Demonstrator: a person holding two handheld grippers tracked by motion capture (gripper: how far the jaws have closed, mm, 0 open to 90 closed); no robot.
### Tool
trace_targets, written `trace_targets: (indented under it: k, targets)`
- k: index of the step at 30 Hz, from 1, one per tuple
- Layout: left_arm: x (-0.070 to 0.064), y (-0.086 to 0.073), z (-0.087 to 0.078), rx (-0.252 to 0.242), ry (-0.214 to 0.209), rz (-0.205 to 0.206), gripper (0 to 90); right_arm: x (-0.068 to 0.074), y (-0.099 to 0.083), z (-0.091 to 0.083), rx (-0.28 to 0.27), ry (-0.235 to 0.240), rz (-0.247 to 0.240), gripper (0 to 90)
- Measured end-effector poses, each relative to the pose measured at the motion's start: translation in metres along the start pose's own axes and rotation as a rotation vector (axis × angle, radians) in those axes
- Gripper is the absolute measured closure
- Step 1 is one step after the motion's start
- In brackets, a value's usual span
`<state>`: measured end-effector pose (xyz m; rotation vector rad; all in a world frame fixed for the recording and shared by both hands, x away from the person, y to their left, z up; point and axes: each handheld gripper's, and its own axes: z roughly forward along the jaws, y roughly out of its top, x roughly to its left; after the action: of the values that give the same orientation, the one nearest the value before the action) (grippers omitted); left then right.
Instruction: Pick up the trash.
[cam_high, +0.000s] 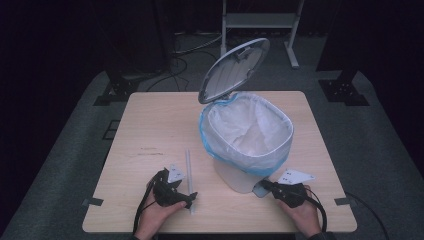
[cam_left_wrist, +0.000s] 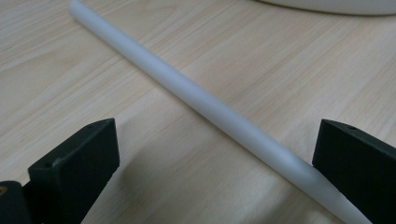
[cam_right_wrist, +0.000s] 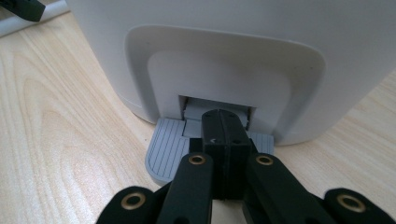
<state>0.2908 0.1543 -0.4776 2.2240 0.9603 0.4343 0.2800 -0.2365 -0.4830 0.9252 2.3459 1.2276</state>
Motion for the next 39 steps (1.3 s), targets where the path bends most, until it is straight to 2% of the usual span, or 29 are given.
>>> trace_targets:
  k: [9, 11, 13, 17, 18, 30, 39]
  targets:
    - [0.005, -0.009, -0.008, 0.017, 0.005, -0.009, 1.4, 0.000, 0.000, 0.000, 0.000, 0.000, 0.000, 89.7]
    - [0.005, -0.010, -0.009, 0.012, 0.009, -0.011, 5.6, 0.000, 0.000, 0.000, 0.000, 0.000, 0.001, 89.8]
    - [0.006, -0.010, -0.009, 0.009, -0.006, -0.019, 10.4, 0.000, 0.000, 0.000, 0.000, 0.000, -0.001, 89.7]
    - [0.009, -0.010, -0.011, -0.002, -0.006, -0.027, 15.2, 0.000, 0.000, 0.000, 0.000, 0.000, -0.002, 89.7]
    - [0.010, -0.011, -0.012, -0.012, -0.010, -0.024, 25.1, 0.000, 0.000, 0.000, 0.000, 0.000, 0.000, 89.8]
    - [0.016, -0.014, -0.015, -0.049, 0.002, -0.043, 46.2, 0.000, 0.000, 0.000, -0.001, -0.002, -0.003, 89.7]
    - [0.022, -0.013, -0.016, -0.047, 0.003, -0.060, 59.4, 0.000, 0.000, 0.000, -0.001, -0.002, -0.004, 89.7]
